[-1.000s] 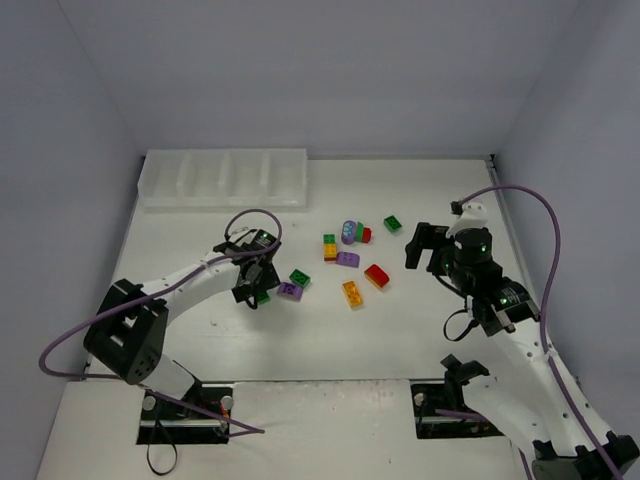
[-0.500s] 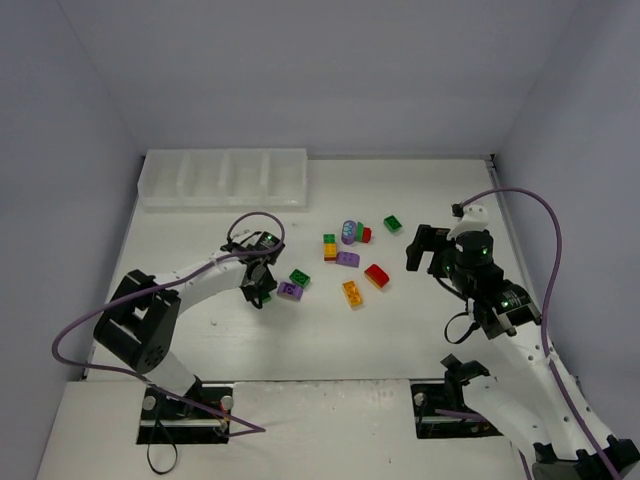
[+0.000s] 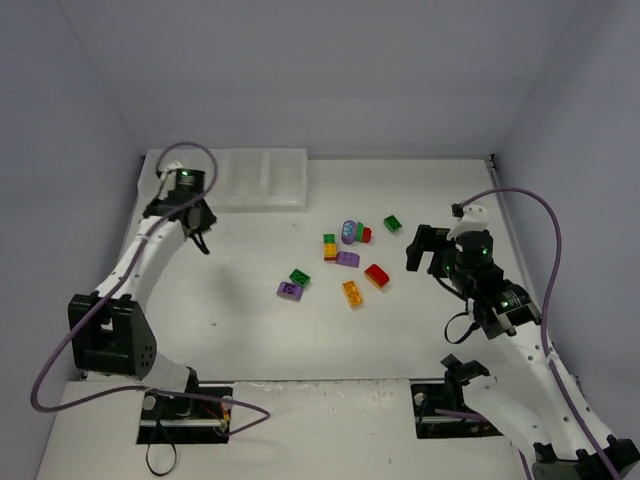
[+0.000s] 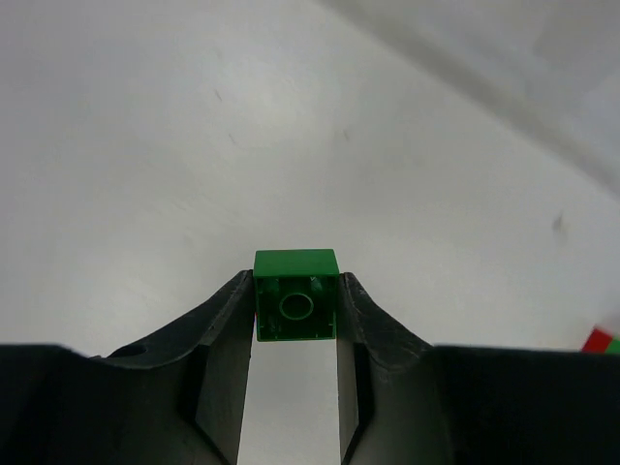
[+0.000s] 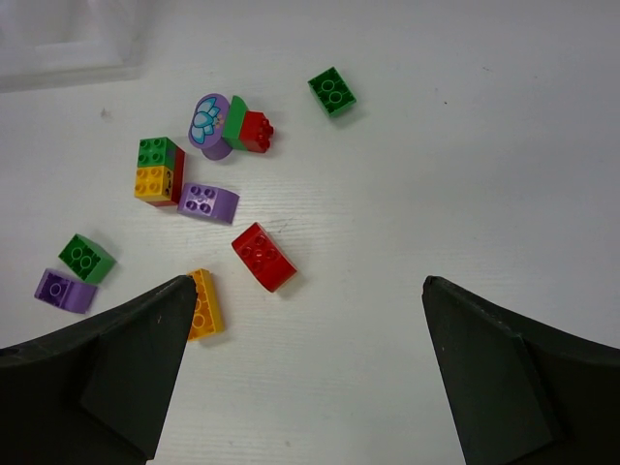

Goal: Sort the legos into containers by color

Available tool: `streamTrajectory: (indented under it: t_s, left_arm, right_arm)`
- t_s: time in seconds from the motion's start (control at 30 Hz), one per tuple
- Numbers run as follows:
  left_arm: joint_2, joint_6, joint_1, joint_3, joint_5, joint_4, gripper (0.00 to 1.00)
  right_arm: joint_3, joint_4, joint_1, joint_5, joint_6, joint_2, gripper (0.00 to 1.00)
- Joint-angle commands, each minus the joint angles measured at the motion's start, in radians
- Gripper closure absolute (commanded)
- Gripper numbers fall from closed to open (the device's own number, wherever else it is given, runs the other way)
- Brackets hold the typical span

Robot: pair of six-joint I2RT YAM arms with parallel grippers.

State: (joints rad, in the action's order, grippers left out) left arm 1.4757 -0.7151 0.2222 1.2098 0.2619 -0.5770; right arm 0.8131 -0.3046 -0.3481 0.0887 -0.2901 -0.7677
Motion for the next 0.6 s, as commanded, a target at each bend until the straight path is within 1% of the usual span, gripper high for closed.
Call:
streamTrajectory:
  t_s: [0.0, 0.03, 0.07, 0.13, 0.17, 0.2, 0.27, 0.33, 0.37, 0.4, 0.47, 0.57]
  left_arm:
    - [0.007, 0.236, -0.162, 0.124, -0.056, 0.113, 1.00]
    - [0.032, 0.290, -0.217, 0.155, -0.078, 0.126, 1.00]
    - [0.056, 0.316, -0.257, 0.222, -0.098, 0.140, 1.00]
    - [0.147, 0.364, -0.297, 0.296, -0.125, 0.172, 1.00]
    - [0.178, 0.373, -0.332, 0.333, -0.138, 0.180, 1.00]
    - [0.242, 0.379, -0.349, 0.408, -0.144, 0.198, 1.00]
    - [0.334, 0.384, -0.394, 0.470, -0.171, 0.227, 1.00]
    - [0.394, 0.381, -0.415, 0.548, -0.190, 0.272, 1.00]
    - [0.453, 0.381, -0.429, 0.577, -0.206, 0.279, 1.00]
    - [0.483, 0.382, -0.431, 0.635, -0.207, 0.287, 1.00]
    - [0.567, 0.390, -0.432, 0.690, -0.193, 0.290, 1.00]
    - [0.653, 0.402, -0.438, 0.776, -0.170, 0.302, 1.00]
  right_arm:
    - [0.012, 0.047, -0.005, 0.014, 0.009, -0.004, 0.00]
    - [0.011, 0.050, -0.005, 0.011, 0.009, -0.004, 0.00]
    - [0.009, 0.053, -0.005, 0.009, 0.012, -0.005, 0.00]
    - [0.011, 0.059, -0.005, 0.003, 0.012, -0.010, 0.00]
    - [0.012, 0.061, -0.005, 0.002, 0.015, -0.013, 0.00]
    - [0.012, 0.062, -0.005, -0.001, 0.016, -0.013, 0.00]
    - [0.015, 0.064, -0.003, -0.006, 0.019, -0.015, 0.00]
    - [0.015, 0.062, -0.005, -0.006, 0.023, -0.012, 0.00]
    - [0.014, 0.064, -0.005, -0.004, 0.025, -0.007, 0.00]
    - [0.009, 0.062, -0.005, -0.001, 0.025, -0.005, 0.00]
    - [0.005, 0.062, -0.005, -0.001, 0.020, 0.002, 0.00]
    - [-0.009, 0.064, -0.005, -0.003, 0.009, 0.010, 0.00]
